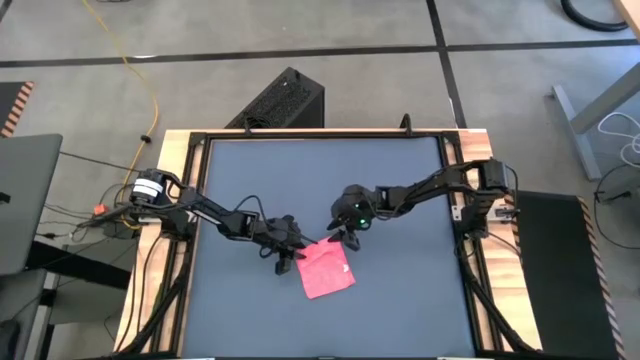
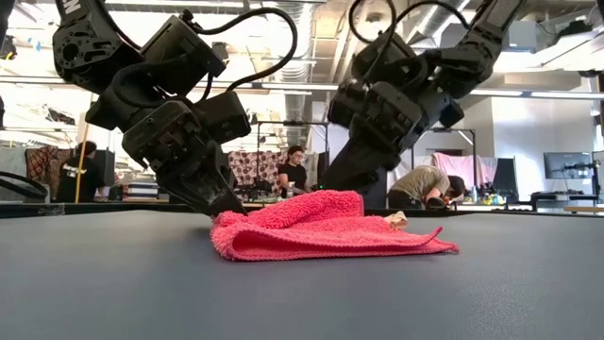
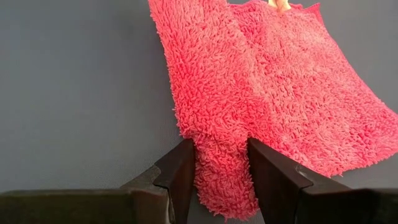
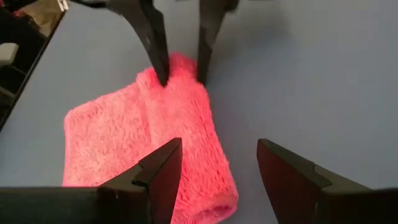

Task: Roll towel
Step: Roll the light red towel

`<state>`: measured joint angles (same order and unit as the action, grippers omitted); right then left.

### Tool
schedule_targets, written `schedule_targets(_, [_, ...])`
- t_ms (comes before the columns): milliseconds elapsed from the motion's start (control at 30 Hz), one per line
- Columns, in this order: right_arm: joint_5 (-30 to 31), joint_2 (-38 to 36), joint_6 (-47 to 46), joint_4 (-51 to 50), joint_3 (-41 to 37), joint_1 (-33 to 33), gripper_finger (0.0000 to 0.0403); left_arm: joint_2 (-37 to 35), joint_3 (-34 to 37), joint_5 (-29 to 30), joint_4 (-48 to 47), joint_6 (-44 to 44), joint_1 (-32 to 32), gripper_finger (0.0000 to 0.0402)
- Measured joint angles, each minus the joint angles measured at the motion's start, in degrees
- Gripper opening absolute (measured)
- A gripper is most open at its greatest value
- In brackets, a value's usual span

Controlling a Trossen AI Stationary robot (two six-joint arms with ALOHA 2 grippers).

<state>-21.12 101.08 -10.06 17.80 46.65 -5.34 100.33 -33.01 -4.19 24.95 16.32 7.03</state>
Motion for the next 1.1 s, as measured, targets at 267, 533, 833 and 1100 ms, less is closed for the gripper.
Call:
schedule_targets(267, [-4.55,6.12,-3.88,3.47,0.02,0.88,0.0235,-0.02,0.00,-0.59,-0.86,-0.04,0.00,0.0139])
schedule_targets(533, [-4.46,5.75,-0.08,2.52,0.00,2.44,0.0201,-0.02,0.00,-2.85,-1.27,-0.13,-0.07,0.0139])
schedule_targets(833, [-1.30,5.79,7.91,1.06,0.02,2.43,0.0044,0.03,-0.02,-11.07,-1.27,1.70,-1.45,0.0139])
schedule_targets(1100, [12.49,4.94,26.53,-0.02,0.04,7.44,0.0027,0.04,0.00,-15.49,-1.42,6.57,-2.64,0.0139])
